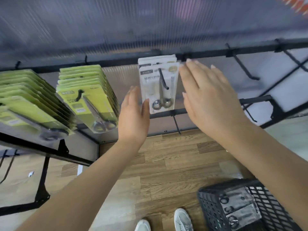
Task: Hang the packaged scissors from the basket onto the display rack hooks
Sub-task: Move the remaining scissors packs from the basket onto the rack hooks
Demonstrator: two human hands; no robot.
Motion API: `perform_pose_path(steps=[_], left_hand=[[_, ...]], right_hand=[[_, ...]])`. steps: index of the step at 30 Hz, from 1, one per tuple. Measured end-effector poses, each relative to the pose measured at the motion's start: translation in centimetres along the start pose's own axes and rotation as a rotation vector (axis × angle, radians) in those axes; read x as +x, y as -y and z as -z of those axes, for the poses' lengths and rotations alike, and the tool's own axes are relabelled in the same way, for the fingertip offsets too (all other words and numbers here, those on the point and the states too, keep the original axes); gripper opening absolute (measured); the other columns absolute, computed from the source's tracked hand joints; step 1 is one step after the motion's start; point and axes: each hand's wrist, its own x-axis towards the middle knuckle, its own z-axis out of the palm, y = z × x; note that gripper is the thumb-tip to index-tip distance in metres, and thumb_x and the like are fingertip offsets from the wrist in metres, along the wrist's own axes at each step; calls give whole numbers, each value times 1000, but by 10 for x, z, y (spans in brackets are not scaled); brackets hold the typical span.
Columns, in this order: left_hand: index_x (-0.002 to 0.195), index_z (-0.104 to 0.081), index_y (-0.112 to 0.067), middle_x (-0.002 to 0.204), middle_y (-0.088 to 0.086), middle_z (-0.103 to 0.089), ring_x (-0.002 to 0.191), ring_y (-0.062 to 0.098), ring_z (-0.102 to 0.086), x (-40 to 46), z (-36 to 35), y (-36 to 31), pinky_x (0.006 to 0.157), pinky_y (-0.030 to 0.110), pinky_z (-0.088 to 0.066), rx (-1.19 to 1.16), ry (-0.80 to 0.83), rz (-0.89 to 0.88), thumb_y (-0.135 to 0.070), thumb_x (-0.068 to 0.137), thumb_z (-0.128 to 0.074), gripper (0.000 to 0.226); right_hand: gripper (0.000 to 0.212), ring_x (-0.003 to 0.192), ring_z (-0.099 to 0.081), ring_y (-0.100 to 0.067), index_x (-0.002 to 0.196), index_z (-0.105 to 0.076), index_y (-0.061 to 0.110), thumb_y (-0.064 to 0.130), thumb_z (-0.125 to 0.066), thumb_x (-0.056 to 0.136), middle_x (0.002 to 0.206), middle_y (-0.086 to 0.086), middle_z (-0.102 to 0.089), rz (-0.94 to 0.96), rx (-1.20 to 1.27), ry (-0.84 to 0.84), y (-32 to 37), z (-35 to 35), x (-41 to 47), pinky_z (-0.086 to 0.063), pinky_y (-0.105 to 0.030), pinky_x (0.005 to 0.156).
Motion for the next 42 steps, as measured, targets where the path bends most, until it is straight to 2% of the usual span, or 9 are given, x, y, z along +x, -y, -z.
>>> perform_pose_path(steps=[7, 14, 22, 27, 29, 32, 36, 39, 42], left_hand=[[136, -43, -3, 146, 13, -40, 136, 28, -34, -13, 67, -69, 109, 33, -28, 107, 98, -345, -20, 99, -43, 41], [108, -62, 7, 111, 27, -64, 98, 41, -63, -65, 58, -189, 84, 48, -52, 127, 371, -705, -26, 90, -41, 43], [129, -51, 1, 132, 20, -53, 123, 32, -47, -191, -26, -282, 103, 38, -36, 54, 717, -826, -36, 95, -33, 54], [130, -53, -5, 133, 12, -54, 124, 28, -47, -285, -112, -274, 105, 29, -28, 124, 916, -849, -36, 98, -33, 48], [137, -45, -10, 140, 7, -47, 130, 22, -40, -321, -137, -263, 105, 25, -24, 182, 1015, -795, -32, 100, -37, 44], [122, -55, 1, 124, 17, -57, 117, 28, -51, -367, -174, -237, 94, 28, -29, 204, 1140, -719, -41, 94, -33, 55], [135, -46, -9, 139, 4, -48, 130, 17, -41, -407, -223, -176, 104, 24, -30, 317, 1270, -635, -34, 99, -41, 44], [124, -53, -11, 124, 4, -58, 116, 20, -52, -419, -257, -133, 93, 31, -41, 391, 1316, -603, -31, 98, -43, 34], [127, -51, -10, 126, 5, -56, 119, 21, -50, -424, -284, -97, 95, 30, -38, 481, 1330, -552, -32, 99, -41, 37]], right_hand=[[43, 101, -62, -38, 123, -56, -2, 11, -64, 83, 122, -22, -59, -236, 58, 45, -18, 87, -39, -49, -47, 87], [35, 91, -62, -40, 119, -57, 0, 12, -60, 85, 110, -19, -63, -546, 74, 22, -59, 189, -122, -49, -43, 79], [40, 103, -58, -42, 126, -53, -2, 9, -59, 87, 123, -21, -57, -1019, 102, 56, -103, 232, -311, -47, -46, 86], [32, 74, -62, -38, 112, -58, -4, 2, -65, 82, 100, -23, -63, -1256, 193, 70, -94, 207, -437, -52, -42, 60], [37, 87, -64, -39, 119, -56, -6, 6, -63, 84, 109, -24, -62, -1352, 227, 105, -85, 185, -483, -53, -41, 73], [46, 123, -49, -32, 136, -43, -1, 18, -50, 95, 136, -17, -49, -1496, 307, 196, -67, 150, -539, -40, -35, 100], [50, 127, -44, -22, 144, -32, 8, 24, -44, 98, 143, -8, -41, -1656, 433, 306, -39, 102, -593, -37, -26, 99], [52, 130, -40, -23, 144, -32, 7, 24, -45, 97, 146, -8, -39, -1782, 489, 368, -20, 64, -622, -34, -28, 100], [50, 129, -42, -24, 143, -34, 6, 22, -47, 97, 144, -10, -41, -1863, 514, 404, 0, 27, -645, -35, -30, 100]])
